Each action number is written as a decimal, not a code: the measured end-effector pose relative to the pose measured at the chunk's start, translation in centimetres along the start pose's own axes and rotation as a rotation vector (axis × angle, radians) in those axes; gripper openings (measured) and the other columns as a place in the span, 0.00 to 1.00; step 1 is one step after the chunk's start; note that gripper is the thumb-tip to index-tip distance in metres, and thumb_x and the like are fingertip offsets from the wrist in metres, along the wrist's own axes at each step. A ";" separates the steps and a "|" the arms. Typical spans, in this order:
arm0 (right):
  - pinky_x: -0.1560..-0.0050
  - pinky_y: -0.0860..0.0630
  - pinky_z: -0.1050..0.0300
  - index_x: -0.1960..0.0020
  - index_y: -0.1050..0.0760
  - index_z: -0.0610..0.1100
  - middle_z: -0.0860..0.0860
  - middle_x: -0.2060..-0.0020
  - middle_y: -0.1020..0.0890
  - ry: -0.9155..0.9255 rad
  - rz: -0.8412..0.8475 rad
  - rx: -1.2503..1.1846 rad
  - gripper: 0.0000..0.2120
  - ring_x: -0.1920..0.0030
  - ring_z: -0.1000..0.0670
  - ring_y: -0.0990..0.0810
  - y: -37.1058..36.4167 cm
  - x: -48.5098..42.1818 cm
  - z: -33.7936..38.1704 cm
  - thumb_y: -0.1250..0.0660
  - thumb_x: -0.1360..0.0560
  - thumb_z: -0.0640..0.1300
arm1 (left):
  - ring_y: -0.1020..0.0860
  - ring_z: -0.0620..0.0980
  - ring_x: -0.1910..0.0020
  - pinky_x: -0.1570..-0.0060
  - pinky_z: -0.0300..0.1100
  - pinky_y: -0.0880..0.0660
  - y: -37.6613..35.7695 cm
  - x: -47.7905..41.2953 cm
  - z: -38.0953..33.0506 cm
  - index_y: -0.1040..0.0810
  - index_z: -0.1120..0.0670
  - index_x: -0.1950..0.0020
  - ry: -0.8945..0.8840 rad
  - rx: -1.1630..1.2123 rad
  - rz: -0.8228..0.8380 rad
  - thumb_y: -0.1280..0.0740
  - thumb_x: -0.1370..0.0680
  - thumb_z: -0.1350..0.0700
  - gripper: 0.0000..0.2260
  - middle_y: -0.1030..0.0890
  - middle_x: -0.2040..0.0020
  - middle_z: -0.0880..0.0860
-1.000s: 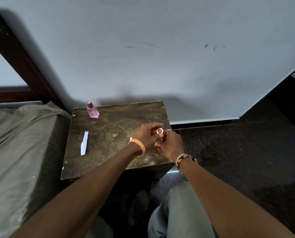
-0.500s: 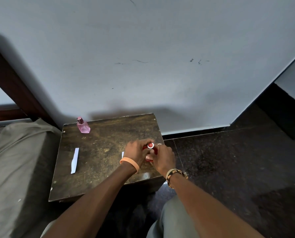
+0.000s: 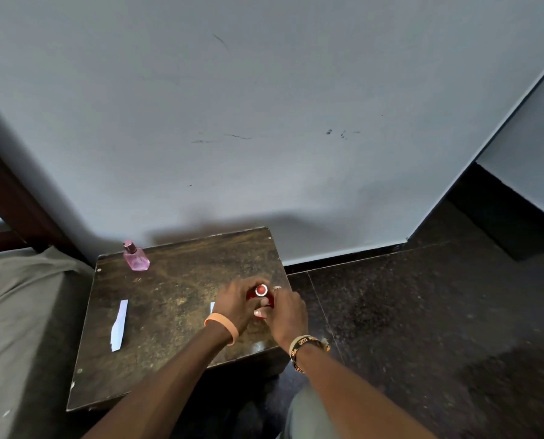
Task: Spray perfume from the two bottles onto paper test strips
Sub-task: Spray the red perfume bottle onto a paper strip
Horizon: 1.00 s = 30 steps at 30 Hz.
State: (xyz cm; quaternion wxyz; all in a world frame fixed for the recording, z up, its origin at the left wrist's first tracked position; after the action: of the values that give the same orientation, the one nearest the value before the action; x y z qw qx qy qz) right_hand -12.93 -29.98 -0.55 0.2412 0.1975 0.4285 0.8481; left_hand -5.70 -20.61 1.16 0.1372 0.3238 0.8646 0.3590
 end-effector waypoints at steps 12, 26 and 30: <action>0.52 0.19 0.53 0.49 0.19 0.46 0.49 0.55 0.16 0.049 -0.023 0.071 0.05 0.53 0.48 0.17 -0.1 -0.1 0.0 0.28 0.24 0.44 | 0.19 0.45 0.51 0.49 0.43 0.21 0.3 0.1 0.3 0.20 0.47 0.40 0.061 -0.014 -0.059 0.23 0.32 0.52 0.21 0.16 0.48 0.46; 0.51 0.19 0.51 0.51 0.18 0.47 0.49 0.56 0.15 0.002 -0.002 0.031 0.06 0.53 0.47 0.16 0.0 -0.2 0.1 0.25 0.27 0.45 | 0.18 0.45 0.49 0.45 0.40 0.23 0.5 0.0 -0.3 0.19 0.48 0.41 0.005 0.011 -0.051 0.27 0.29 0.61 0.18 0.16 0.48 0.47; 0.52 0.19 0.51 0.51 0.19 0.47 0.49 0.55 0.16 0.010 -0.019 0.068 0.05 0.53 0.47 0.17 0.0 0.0 0.2 0.26 0.26 0.45 | 0.17 0.47 0.54 0.52 0.41 0.22 0.7 0.2 -0.1 0.17 0.49 0.48 -0.056 -0.058 -0.078 0.29 0.28 0.63 0.13 0.14 0.53 0.48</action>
State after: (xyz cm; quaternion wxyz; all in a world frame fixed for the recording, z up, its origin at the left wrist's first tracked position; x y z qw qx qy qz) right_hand -12.77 -29.81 -0.45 0.2402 0.1975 0.4599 0.8317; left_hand -5.54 -20.11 1.74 0.1844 0.2957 0.8616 0.3690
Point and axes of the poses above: each hand's wrist, its own x-axis away from the middle knuckle, its own y-axis out of the back of the hand, z = x × y, the point moved 3 cm from there along -x, towards the middle knuckle
